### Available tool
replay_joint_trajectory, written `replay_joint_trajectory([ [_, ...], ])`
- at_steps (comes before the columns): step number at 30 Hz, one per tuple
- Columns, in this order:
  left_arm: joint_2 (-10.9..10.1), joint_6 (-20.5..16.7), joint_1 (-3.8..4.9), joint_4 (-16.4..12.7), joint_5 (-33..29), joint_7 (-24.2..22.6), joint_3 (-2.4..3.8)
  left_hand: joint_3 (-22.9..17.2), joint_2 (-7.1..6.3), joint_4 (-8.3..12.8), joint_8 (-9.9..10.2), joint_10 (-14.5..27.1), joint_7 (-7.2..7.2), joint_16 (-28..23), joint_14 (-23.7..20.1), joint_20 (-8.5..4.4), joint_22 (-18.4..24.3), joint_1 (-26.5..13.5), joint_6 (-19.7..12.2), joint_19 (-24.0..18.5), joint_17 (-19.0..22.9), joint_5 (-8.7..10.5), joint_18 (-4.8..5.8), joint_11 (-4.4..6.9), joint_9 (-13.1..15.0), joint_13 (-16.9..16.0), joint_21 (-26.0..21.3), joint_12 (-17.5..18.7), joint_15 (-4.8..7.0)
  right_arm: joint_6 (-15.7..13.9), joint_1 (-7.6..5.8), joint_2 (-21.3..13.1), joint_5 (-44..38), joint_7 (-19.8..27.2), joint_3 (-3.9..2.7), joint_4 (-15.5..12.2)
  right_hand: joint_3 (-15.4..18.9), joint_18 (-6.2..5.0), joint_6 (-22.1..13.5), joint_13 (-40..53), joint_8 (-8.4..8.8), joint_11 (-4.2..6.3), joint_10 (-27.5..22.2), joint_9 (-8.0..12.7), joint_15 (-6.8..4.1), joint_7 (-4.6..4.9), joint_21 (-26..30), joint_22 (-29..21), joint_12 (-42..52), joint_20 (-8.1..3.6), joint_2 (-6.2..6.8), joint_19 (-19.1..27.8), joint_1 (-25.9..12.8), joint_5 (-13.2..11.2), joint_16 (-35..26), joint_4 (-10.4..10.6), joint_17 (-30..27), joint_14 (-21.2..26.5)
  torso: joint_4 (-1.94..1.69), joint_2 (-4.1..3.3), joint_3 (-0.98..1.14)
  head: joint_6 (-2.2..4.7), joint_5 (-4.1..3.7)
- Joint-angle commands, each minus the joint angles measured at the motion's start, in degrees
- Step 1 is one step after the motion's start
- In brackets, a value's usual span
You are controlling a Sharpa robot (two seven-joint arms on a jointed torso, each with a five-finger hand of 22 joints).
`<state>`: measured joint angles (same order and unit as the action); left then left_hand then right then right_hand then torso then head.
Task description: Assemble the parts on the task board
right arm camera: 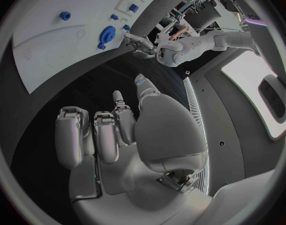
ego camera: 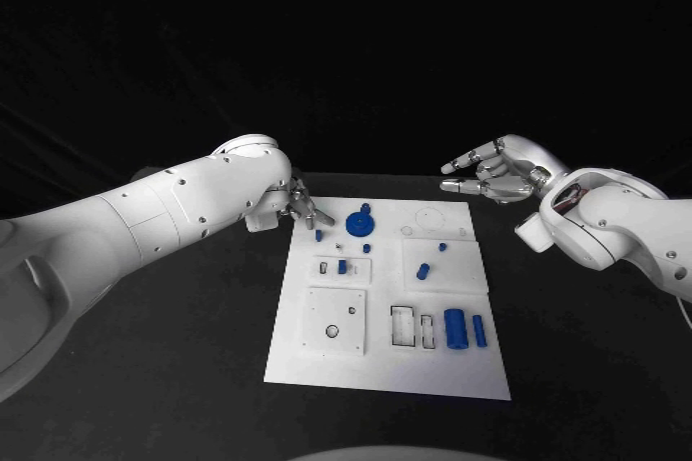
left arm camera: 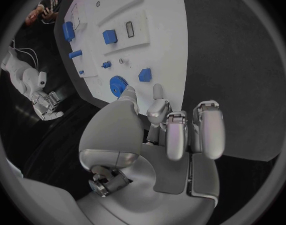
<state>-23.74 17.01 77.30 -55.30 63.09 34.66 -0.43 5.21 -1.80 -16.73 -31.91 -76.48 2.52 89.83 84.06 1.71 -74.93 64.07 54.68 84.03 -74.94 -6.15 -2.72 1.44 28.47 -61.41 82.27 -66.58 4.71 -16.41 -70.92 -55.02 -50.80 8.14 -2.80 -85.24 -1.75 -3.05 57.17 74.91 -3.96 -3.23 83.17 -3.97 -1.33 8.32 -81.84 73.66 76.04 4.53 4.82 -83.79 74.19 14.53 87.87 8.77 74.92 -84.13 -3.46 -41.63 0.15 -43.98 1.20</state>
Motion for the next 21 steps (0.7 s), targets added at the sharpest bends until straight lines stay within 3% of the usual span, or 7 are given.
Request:
replay_joint_trajectory([
  [1, 0.1, 2.5, -0.02, -0.2, -0.6, 0.3, 0.00, -0.7, 0.23, 0.1, -0.3, -0.4, 0.03, 0.2, 5.9, -0.56, -5.3, 0.8, 0.6, 3.2, -15.1, -0.35, 0.44, 0.10, 0.1, -0.1, 0.2, -0.3, 0.33, 0.9, 0.04, 0.0, -0.1, 0.5, 0.00, 0.0, 0.2, -0.33, -0.4, 6.0, -0.06, -0.01, -0.5, -0.1, 0.20, -0.10, 0.2, -0.1, -0.2, 0.15, -0.22, 0.2, -0.4, -0.1, -0.3, -0.1, 10.6, -4.8, -0.03, 0.00, -0.01, -0.03, 0.07],
  [21, -0.2, 3.4, -0.08, -0.8, -1.4, 0.9, -0.03, -4.3, -0.29, 0.1, -1.2, -0.9, -0.49, 0.2, 5.9, -0.92, -5.9, 2.7, 1.4, 3.3, -15.1, -0.79, 0.55, 0.54, 1.5, -0.7, 0.6, -0.8, 0.72, 1.0, 0.06, 0.2, -0.1, 0.5, 0.00, 0.3, 0.2, -0.33, -0.4, 6.0, -0.06, -0.01, -0.5, -0.1, 0.19, -0.10, 0.2, -0.1, -0.2, 0.15, -0.33, 0.2, -0.3, -0.1, -0.3, -0.1, 10.6, -4.8, -0.07, 0.00, -0.03, -0.16, 0.09],
])
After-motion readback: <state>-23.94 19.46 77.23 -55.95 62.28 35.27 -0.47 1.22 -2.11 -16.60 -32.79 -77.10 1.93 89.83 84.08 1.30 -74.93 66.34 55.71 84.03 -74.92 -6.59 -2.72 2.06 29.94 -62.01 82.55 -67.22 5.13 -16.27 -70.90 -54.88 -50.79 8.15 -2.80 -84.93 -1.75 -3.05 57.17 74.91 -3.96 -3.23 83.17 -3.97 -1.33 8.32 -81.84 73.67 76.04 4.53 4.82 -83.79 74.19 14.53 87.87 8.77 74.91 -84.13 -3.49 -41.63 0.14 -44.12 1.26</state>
